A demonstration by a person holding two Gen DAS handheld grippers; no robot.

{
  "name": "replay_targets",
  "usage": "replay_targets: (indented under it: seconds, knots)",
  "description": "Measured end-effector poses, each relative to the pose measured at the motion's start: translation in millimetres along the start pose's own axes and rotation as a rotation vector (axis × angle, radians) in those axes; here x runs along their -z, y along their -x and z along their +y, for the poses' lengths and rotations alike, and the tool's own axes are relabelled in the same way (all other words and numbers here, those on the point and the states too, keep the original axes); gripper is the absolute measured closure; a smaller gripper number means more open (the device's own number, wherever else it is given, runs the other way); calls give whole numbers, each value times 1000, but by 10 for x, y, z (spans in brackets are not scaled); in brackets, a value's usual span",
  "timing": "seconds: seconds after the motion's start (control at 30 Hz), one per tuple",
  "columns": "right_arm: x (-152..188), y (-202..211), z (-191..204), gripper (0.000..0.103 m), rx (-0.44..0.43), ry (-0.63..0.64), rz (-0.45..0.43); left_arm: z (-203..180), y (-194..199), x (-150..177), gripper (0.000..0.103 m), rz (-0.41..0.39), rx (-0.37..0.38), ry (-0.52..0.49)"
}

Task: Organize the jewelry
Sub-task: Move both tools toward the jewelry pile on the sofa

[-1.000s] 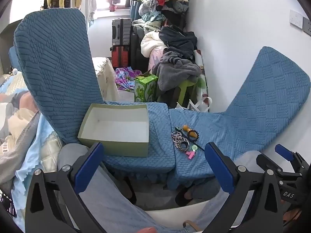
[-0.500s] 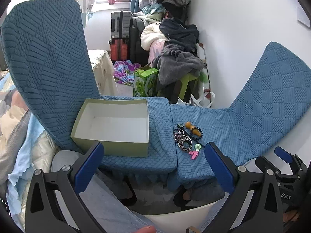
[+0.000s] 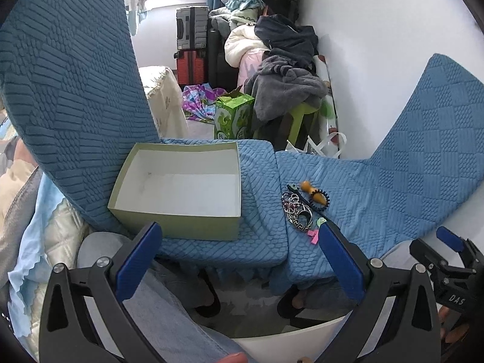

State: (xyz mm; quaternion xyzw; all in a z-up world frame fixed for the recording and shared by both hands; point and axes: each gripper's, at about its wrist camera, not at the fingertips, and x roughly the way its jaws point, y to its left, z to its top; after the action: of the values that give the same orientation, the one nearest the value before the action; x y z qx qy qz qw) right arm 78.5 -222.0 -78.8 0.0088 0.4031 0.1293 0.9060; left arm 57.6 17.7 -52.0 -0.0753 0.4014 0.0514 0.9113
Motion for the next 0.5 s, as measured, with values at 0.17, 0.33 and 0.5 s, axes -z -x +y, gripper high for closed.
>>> replay_targets:
  seconds: [0.17,0.33,0.5]
  knots:
    - [-10,14,-29,0,-4,-16,8,-12,-26,-33,1,9,13,0]
    - [-13,-1,0,0,-4,-16,16,-19,-88,-59,0,18,22,1]
    - [-11,-29,29,0,-4,-16,18,-24,-83,-68,0,13,16,-2]
